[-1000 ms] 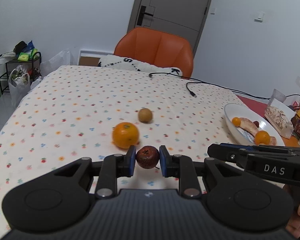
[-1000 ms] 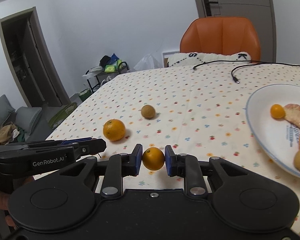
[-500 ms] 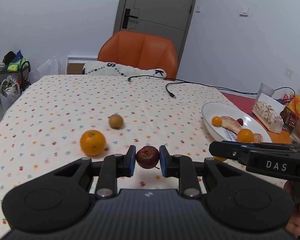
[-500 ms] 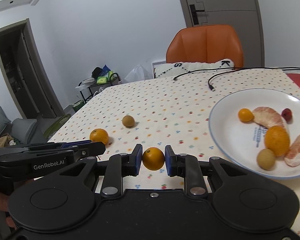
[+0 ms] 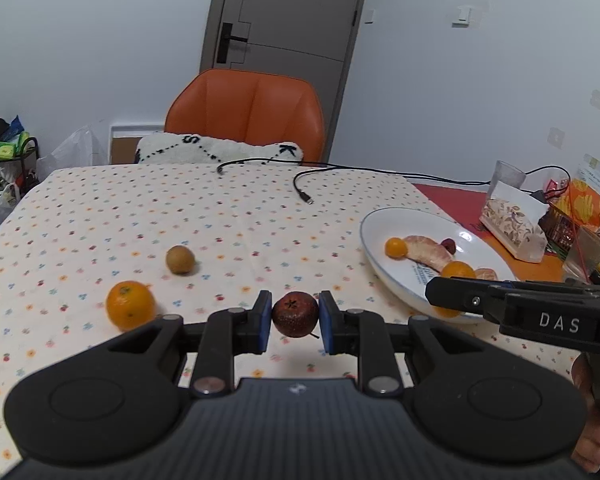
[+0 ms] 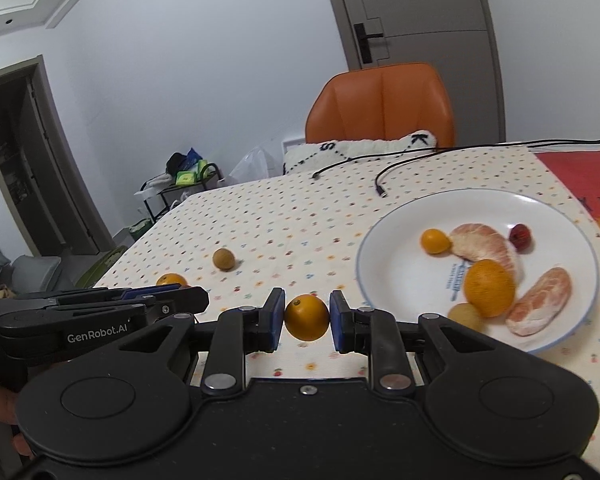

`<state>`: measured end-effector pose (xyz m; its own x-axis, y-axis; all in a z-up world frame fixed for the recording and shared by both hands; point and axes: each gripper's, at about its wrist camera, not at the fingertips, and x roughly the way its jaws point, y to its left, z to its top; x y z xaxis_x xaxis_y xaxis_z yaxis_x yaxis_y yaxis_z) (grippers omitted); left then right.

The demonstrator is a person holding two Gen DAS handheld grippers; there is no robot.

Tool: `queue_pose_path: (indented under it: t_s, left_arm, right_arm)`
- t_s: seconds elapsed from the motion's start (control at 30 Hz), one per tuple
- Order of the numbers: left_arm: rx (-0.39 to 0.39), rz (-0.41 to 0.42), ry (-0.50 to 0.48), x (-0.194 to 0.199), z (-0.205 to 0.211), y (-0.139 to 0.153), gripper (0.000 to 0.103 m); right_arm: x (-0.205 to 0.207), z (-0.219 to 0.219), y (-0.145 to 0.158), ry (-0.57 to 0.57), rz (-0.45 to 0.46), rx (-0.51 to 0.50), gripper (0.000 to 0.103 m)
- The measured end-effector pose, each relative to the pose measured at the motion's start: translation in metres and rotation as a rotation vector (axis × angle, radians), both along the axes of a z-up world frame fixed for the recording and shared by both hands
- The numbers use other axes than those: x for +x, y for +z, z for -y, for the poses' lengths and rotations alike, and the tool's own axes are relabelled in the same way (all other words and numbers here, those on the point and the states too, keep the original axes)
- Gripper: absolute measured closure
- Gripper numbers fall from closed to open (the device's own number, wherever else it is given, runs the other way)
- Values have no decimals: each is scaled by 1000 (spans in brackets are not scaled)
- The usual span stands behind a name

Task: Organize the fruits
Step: 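Carry the plum and mandarin toward the white plate with both grippers, then lower the plum and mandarin into the plate and open both grippers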

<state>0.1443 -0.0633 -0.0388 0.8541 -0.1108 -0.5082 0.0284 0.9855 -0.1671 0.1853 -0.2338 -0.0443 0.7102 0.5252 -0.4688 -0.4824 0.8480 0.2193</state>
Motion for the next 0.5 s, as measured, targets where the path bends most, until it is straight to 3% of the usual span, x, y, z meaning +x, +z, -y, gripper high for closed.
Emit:
queue_pose_path:
  t_s: [0.5]
  left_arm:
    - [25,5,-46,24,33,4,80]
  right_arm:
    - [10,51,6,-98,19,34,80]
